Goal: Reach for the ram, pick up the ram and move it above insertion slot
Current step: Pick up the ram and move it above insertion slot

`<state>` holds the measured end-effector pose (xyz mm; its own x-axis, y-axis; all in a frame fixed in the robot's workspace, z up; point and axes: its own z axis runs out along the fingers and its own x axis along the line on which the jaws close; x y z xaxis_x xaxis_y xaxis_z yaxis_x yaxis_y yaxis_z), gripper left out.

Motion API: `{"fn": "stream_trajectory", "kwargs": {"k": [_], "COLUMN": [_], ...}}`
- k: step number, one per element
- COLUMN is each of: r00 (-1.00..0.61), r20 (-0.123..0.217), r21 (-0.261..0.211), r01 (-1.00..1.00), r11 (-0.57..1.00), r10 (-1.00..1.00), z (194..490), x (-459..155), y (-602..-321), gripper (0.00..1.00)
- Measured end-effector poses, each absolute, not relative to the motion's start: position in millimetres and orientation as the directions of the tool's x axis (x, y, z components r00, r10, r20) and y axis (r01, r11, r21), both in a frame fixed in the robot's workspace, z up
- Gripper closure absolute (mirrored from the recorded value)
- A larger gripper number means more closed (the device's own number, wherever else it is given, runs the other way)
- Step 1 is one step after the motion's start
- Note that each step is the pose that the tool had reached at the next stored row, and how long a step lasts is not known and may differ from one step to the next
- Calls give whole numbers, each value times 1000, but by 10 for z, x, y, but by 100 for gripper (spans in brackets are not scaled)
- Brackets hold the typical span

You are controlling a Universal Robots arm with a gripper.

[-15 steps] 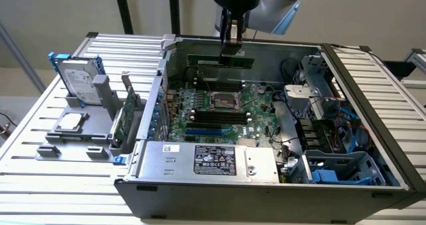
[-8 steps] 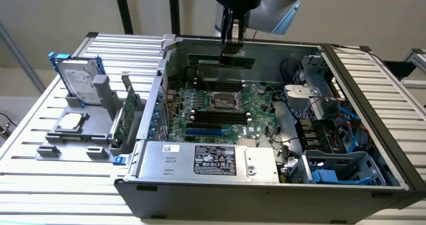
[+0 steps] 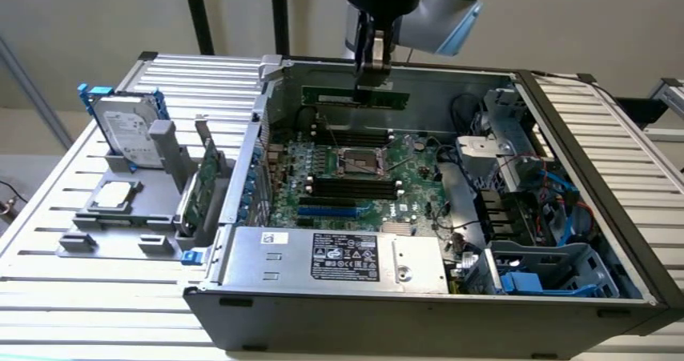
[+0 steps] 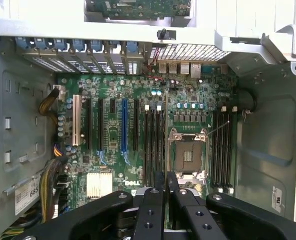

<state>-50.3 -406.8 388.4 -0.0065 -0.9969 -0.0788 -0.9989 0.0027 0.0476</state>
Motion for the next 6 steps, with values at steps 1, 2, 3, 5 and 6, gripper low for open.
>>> {"fn": "stream_trajectory", "kwargs": {"k": [1,2,3,5,6], "r00": [-6,-6,-6,-6,-6], "r20": [-79,-79,-79,-79,-79], "r21": [48,48,47,48,47], "r01": [-999,-999,-999,-999,-999], "r11": [3,3,3,3,3], "r10": [-997,-997,-997,-997,-997], "z": [3883,3883,3883,3883,3883], "x": [-503,-503,-503,-502,-503], "y": [-4067,-4067,-4066,-4066,-4066], "gripper": [87,87,87,87,87]}}
